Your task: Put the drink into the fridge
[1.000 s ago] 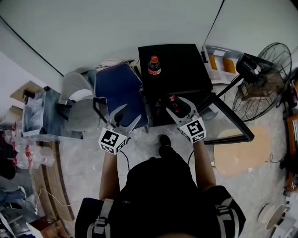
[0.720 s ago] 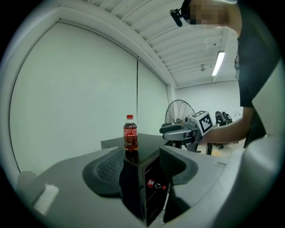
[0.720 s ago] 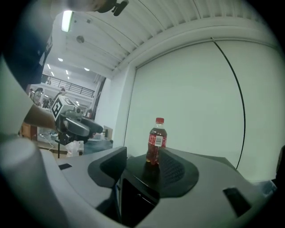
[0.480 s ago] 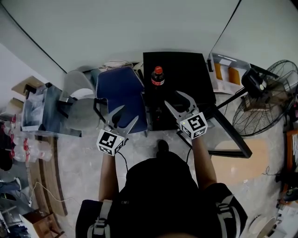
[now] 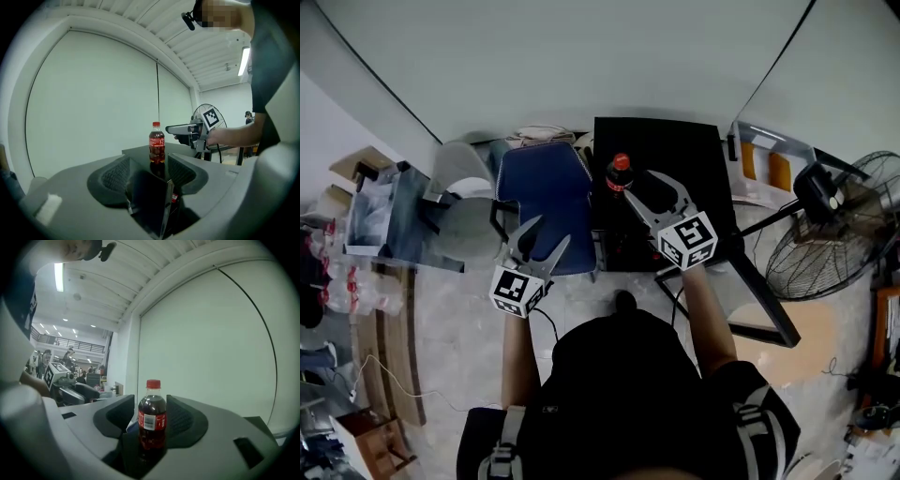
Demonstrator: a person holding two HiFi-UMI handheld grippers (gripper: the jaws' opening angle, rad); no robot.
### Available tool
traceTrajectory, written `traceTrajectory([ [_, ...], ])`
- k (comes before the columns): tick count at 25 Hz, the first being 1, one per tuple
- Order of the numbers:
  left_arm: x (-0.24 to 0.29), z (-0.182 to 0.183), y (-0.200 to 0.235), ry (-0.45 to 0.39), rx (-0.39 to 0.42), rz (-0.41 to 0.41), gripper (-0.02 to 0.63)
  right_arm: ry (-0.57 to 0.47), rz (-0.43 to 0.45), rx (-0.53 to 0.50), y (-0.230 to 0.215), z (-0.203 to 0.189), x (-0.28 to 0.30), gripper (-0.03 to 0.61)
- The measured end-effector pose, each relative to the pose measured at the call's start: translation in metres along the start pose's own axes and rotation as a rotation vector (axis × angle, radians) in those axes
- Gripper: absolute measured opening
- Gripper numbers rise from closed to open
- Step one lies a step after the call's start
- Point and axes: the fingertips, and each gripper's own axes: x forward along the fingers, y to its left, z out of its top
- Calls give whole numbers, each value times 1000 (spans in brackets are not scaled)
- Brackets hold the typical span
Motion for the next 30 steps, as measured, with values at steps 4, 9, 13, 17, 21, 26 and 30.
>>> traceTrajectory([
  [4,3,0,7,-3,-8,44,252,4,45,-8,-3,7,17,218],
  [9,0,1,10,-7,-18,90,252,1,93,-18,-2,13,33,216],
  [13,-4,-2,14,-2,-29,124,252,15,104,-15,-4,13,43,195],
  [17,-10,-4,20,0,-43,162,250,11,118,0,-4,13,49,144],
  [21,-12,-5,18,-1,-48,175,250,8,137,21,-5,13,50,138],
  [26,-16,-6,18,4,-47,185,247,7,144,32,-5,13,49,135],
  [30,-16,-6,18,3,-40,180,247,11,141,29,-4,14,49,133],
])
